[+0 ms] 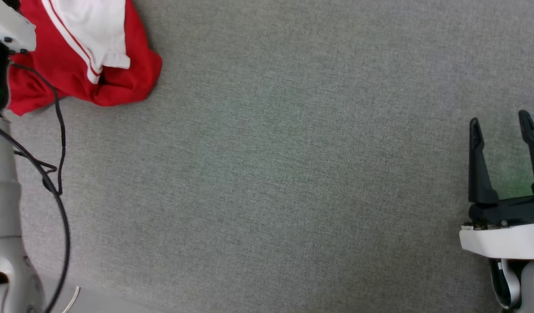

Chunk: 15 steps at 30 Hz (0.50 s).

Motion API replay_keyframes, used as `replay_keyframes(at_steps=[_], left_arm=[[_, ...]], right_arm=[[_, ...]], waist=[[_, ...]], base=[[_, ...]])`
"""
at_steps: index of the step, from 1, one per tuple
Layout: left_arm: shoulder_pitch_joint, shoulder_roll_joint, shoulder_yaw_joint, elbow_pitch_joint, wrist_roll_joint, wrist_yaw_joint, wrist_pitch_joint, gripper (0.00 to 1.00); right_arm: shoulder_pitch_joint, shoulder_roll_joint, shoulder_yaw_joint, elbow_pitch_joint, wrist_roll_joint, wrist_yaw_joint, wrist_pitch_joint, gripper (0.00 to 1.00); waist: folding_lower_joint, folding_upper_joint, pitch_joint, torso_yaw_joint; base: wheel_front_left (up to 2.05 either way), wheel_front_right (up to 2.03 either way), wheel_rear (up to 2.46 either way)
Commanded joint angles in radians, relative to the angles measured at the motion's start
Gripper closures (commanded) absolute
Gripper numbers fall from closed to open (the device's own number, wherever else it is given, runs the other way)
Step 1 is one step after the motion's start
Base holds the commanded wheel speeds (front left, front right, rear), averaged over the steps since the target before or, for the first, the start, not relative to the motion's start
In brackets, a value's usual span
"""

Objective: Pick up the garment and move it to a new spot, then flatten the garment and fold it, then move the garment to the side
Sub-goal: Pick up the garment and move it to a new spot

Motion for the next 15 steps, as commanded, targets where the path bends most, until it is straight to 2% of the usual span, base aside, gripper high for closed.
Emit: replay_keyframes(at_steps=[1,8,15], left_arm=[[-0.024,0.029,-0.019,0.024,-0.001,-0.001,0.050,0.00],[-0.079,0.078,-0.142,0.114,-0.148,-0.002,0.376,0.00],[-0.099,0.124,-0.206,0.169,-0.282,-0.002,0.600,0.00]], right_arm=[[-0.021,-0.006,-0.002,-0.009,-0.004,-0.001,-0.003,0.00],[-0.038,-0.018,0.000,-0.028,-0.007,-0.001,-0.003,0.00],[-0.054,-0.031,-0.007,-0.042,-0.008,-0.001,-0.003,0.00]], waist=[[-0.0003,0.0000,0.021,-0.009],[-0.0003,0.0000,0.058,-0.013],[-0.0003,0.0000,0.105,-0.027]], base=[[0.00,0.00,0.00],[0.00,0.00,0.00],[0.00,0.00,0.00]])
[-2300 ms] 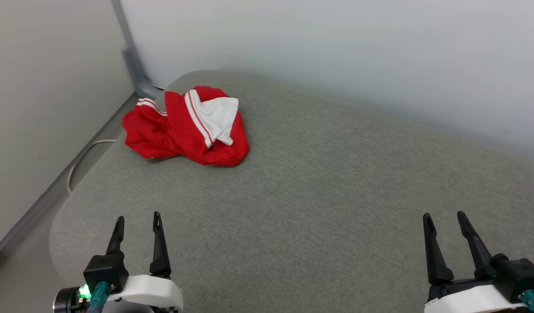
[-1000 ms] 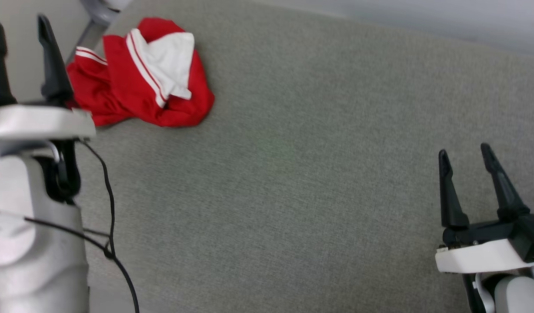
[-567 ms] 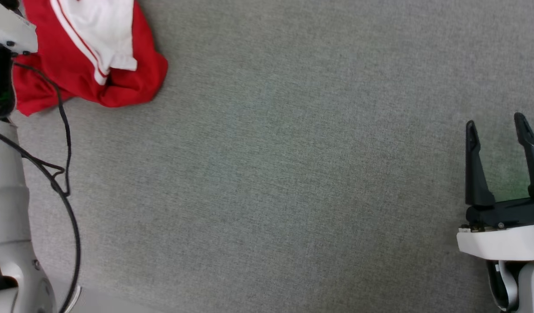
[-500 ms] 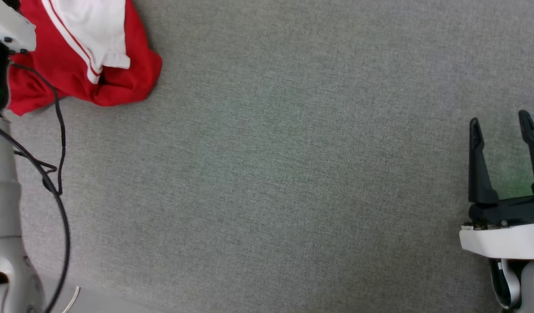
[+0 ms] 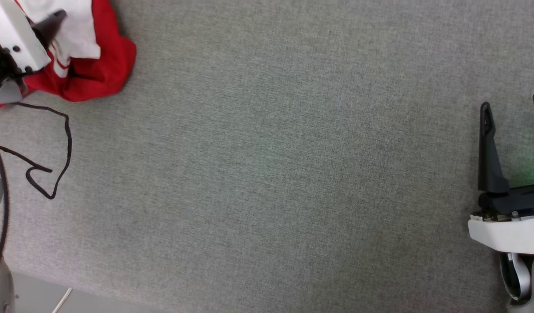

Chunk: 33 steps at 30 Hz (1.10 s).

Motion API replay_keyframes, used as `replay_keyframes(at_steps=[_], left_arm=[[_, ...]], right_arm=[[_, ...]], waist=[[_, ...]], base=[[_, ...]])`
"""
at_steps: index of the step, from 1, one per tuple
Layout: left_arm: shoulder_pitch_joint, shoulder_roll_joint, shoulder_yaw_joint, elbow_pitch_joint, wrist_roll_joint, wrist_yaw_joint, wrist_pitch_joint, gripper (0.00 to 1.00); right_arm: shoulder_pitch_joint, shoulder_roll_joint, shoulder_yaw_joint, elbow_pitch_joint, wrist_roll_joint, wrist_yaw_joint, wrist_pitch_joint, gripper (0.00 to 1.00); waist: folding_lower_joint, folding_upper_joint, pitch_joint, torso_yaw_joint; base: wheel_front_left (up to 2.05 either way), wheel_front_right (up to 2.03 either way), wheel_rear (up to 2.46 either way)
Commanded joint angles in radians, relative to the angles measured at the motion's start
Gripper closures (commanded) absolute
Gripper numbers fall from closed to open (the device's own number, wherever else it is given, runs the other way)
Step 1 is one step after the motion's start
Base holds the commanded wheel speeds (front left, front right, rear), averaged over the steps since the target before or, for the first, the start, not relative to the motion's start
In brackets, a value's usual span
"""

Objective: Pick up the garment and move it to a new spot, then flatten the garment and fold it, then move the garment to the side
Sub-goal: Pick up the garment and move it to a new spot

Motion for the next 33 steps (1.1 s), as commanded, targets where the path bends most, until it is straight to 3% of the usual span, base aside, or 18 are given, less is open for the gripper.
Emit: replay_keyframes(at_steps=[1,8,14,15,16,23,33], left_arm=[[-0.016,0.014,-0.005,0.012,-0.020,0.000,0.031,0.00],[-0.011,0.015,-0.030,0.101,-0.094,0.000,0.181,0.00],[0.020,-0.001,-0.072,0.158,-0.094,0.000,0.200,0.00],[0.021,-0.002,-0.076,0.160,-0.095,0.000,0.193,0.54],[0.022,-0.001,-0.074,0.163,-0.103,0.000,0.183,1.00],[-0.019,0.072,-0.127,0.096,-0.081,0.000,0.081,1.00],[-0.066,0.135,-0.321,-0.135,-0.125,0.000,0.045,1.00]], right_arm=[[-0.017,-0.006,-0.003,-0.006,-0.002,-0.001,-0.003,0.00],[-0.025,-0.015,-0.006,-0.013,-0.001,-0.001,-0.002,0.00],[-0.034,-0.014,-0.006,-0.012,0.002,-0.001,-0.002,0.00],[-0.034,-0.012,-0.005,-0.010,0.003,-0.001,-0.002,0.00],[-0.035,-0.009,-0.005,-0.008,0.004,-0.001,-0.002,0.00],[-0.025,0.013,0.008,0.011,0.016,-0.001,-0.002,0.00],[0.023,0.049,0.018,0.051,0.032,-0.001,-0.003,0.00]], waist=[[-0.0002,0.0000,0.017,-0.006],[-0.0002,0.0000,0.058,-0.021],[-0.0002,0.0000,0.071,-0.029],[-0.0002,0.0000,0.068,-0.031],[-0.0002,0.0000,0.062,-0.033],[-0.0002,0.0000,-0.025,-0.044],[-0.0002,0.0000,-0.175,-0.052]], base=[[0.00,0.00,0.00],[0.00,0.00,0.00],[0.00,0.00,0.00],[0.00,0.00,0.00],[0.00,0.00,0.00],[0.00,0.00,0.00],[0.00,0.00,0.00]])
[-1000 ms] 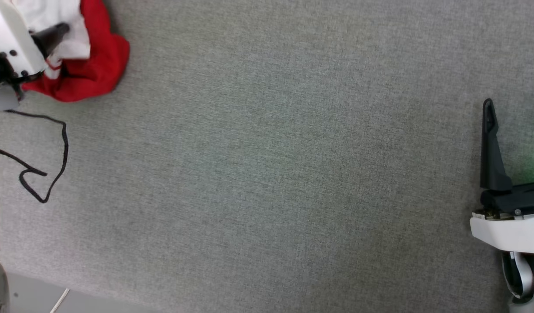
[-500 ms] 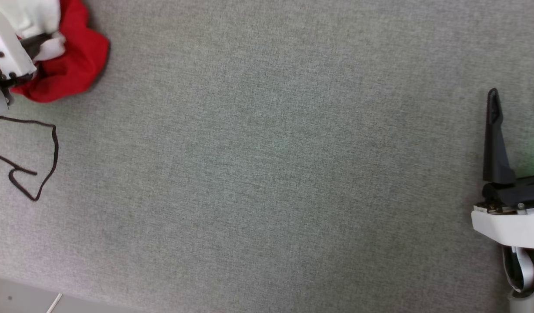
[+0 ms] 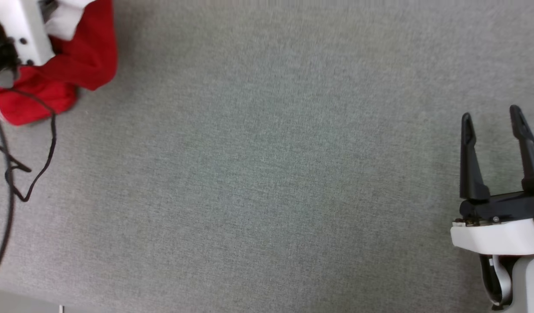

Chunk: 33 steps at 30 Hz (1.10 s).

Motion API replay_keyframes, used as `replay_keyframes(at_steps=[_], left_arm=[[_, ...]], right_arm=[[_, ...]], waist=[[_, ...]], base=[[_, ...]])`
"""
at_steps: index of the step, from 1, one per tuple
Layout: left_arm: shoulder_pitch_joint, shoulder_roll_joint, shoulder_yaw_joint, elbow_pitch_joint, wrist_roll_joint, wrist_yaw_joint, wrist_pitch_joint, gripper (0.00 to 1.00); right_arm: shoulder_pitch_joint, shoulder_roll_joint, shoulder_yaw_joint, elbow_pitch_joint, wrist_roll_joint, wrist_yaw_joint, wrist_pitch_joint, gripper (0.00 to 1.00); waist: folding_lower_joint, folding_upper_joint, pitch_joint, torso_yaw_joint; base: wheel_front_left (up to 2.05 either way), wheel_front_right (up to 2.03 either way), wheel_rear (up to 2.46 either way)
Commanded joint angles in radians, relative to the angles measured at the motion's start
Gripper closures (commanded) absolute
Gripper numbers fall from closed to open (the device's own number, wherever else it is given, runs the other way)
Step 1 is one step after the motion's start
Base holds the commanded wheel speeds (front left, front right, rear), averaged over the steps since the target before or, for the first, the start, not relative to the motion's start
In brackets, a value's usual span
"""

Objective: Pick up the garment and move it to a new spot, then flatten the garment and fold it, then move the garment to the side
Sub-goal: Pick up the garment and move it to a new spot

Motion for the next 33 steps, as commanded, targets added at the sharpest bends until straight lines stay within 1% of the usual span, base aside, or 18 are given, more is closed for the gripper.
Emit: replay_keyframes(at_steps=[1,2,7,8,14,20,21,22,23,29,33], left_arm=[[-0.020,0.010,-0.041,-0.055,-0.004,0.000,0.002,1.00],[-0.021,0.019,-0.112,-0.143,-0.005,0.000,0.000,1.00],[-0.036,-0.007,-0.218,-0.279,-0.003,0.000,0.009,1.00],[-0.036,-0.007,-0.218,-0.279,-0.003,0.000,0.009,1.00],[-0.057,-0.084,-0.348,-0.383,-0.012,0.000,0.011,1.00],[-0.084,-0.175,-0.512,-0.409,-0.015,0.000,-0.006,1.00],[-0.096,-0.205,-0.567,-0.404,-0.023,0.000,-0.022,1.00],[-0.098,-0.219,-0.595,-0.398,-0.032,0.000,-0.027,1.00],[-0.098,-0.219,-0.595,-0.398,-0.032,0.000,-0.027,1.00],[-0.106,-0.296,-0.745,-0.334,-0.080,0.000,-0.092,1.00],[-0.084,-0.328,-0.834,-0.281,-0.118,0.000,-0.132,1.00]], right_arm=[[0.017,0.007,0.002,0.007,0.009,-0.001,-0.002,0.00],[0.021,0.014,0.004,0.014,0.018,-0.001,-0.002,0.00],[0.027,0.020,0.003,0.025,0.031,-0.001,-0.002,0.00],[0.027,0.020,0.003,0.025,0.031,-0.001,-0.002,0.00],[0.016,0.021,0.007,0.033,0.079,-0.001,-0.002,0.00],[-0.007,0.021,0.006,0.040,0.119,-0.001,-0.002,0.00],[-0.013,0.021,0.003,0.041,0.135,-0.001,-0.002,0.00],[-0.014,0.020,0.001,0.042,0.141,-0.001,-0.002,0.00],[-0.014,0.020,0.001,0.042,0.141,-0.001,-0.002,0.00],[-0.025,0.021,-0.006,0.046,0.173,-0.001,-0.002,0.00],[-0.032,0.021,-0.006,0.048,0.190,-0.001,-0.002,0.00]], waist=[[0.0001,0.0000,-0.047,-0.009],[0.0001,0.0000,-0.073,-0.026],[0.0001,0.0000,-0.103,-0.071],[0.0001,0.0000,-0.103,-0.071],[0.0001,0.0000,-0.115,-0.151],[0.0001,0.0000,-0.096,-0.251],[0.0001,0.0000,-0.087,-0.283],[0.0001,0.0000,-0.081,-0.297],[0.0001,0.0000,-0.081,-0.297],[0.0001,0.0000,-0.052,-0.364],[0.0001,0.0000,-0.033,-0.391]], base=[[0.00,0.00,0.00],[0.00,0.00,0.00],[0.00,0.00,0.00],[0.00,0.00,0.00],[0.00,0.00,0.00],[0.00,0.00,0.00],[0.00,0.00,0.00],[0.00,0.00,0.00],[0.00,0.00,0.00],[0.00,0.00,0.00],[0.00,0.00,0.00]])
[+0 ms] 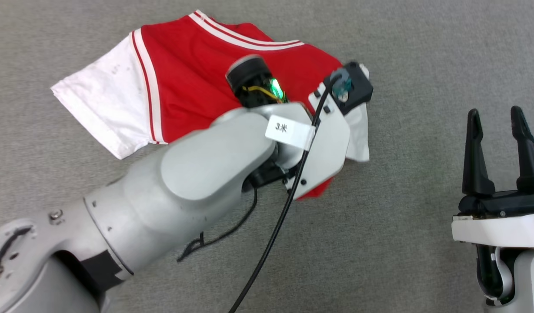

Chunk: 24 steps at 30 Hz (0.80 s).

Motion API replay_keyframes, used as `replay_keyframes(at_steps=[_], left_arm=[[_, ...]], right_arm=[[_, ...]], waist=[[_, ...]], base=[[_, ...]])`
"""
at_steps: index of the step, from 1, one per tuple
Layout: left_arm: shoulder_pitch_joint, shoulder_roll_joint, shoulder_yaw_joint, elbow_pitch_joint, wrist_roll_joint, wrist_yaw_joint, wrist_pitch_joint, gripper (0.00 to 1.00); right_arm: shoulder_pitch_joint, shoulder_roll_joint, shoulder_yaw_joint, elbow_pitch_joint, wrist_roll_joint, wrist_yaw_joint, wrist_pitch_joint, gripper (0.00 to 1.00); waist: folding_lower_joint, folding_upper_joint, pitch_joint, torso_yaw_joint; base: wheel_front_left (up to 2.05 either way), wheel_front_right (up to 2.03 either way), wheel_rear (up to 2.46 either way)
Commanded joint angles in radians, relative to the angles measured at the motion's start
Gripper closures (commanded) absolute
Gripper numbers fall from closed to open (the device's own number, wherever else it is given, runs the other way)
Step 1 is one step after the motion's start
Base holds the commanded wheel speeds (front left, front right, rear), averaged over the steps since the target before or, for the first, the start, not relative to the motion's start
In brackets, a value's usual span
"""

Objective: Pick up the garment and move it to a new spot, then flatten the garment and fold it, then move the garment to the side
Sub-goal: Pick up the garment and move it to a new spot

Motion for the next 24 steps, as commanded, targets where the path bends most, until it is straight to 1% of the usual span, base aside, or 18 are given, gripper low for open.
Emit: replay_keyframes(at_steps=[1,4,9,11,13,14,15,19,20,22,24], left_arm=[[0.019,-0.004,-0.016,0.016,-0.013,0.000,-0.009,1.00],[0.043,-0.018,-0.047,0.053,-0.017,0.000,-0.016,1.00],[0.118,-0.041,-0.065,0.103,-0.014,-0.001,0.003,1.00],[0.149,-0.048,-0.070,0.112,0.011,-0.001,0.022,1.00],[0.161,-0.053,-0.071,0.121,0.028,-0.001,-0.004,1.00],[0.162,-0.058,-0.070,0.128,0.031,-0.001,-0.023,0.63],[0.157,-0.065,-0.070,0.133,0.039,-0.001,-0.048,0.00],[0.135,-0.092,-0.059,0.165,0.038,0.000,-0.200,0.00],[0.148,-0.113,-0.039,0.184,0.046,0.000,-0.322,0.00],[0.166,-0.123,-0.012,0.184,0.044,0.012,-0.408,0.00],[0.188,-0.116,0.012,0.178,0.046,0.030,-0.482,0.00]], right_arm=[[-0.018,0.004,-0.001,0.001,0.010,-0.001,-0.002,0.00],[-0.021,0.004,-0.005,0.000,0.014,-0.001,-0.002,0.00],[-0.027,0.004,-0.008,0.005,0.012,-0.001,-0.002,0.00],[-0.031,0.004,-0.008,0.008,0.007,-0.001,-0.002,0.00],[-0.032,0.003,-0.010,0.010,0.003,-0.001,-0.002,0.00],[-0.030,0.003,-0.010,0.011,0.002,-0.001,-0.002,0.00],[-0.026,0.003,-0.011,0.013,-0.001,-0.001,-0.002,0.00],[-0.002,0.003,-0.015,0.019,-0.011,-0.001,-0.002,0.00],[0.023,0.003,-0.019,0.026,-0.019,-0.001,-0.002,0.00],[0.038,0.003,-0.022,0.029,-0.026,-0.001,-0.002,0.00],[0.057,0.003,-0.028,0.033,-0.032,-0.001,-0.002,0.00]], waist=[[0.0000,0.0000,0.018,-0.017],[0.0000,0.0000,0.032,-0.022],[0.0000,0.0000,0.045,-0.017],[0.0000,0.0000,0.045,-0.011],[0.0000,0.0000,0.038,-0.001],[0.0000,0.0000,0.030,0.005],[0.0000,0.0000,0.022,0.011],[0.0000,0.0000,-0.023,0.039],[0.0000,0.0000,-0.068,0.063],[0.0000,0.0000,-0.098,0.079],[0.0000,0.0000,-0.128,0.096]], base=[[0.00,0.00,0.00],[0.00,0.00,0.00],[0.00,0.00,0.00],[0.00,0.00,0.00],[0.00,0.00,0.00],[0.00,0.00,0.00],[0.00,0.00,0.00],[0.00,0.00,0.00],[0.00,0.00,0.00],[0.00,0.00,0.00],[0.00,0.00,0.00]])
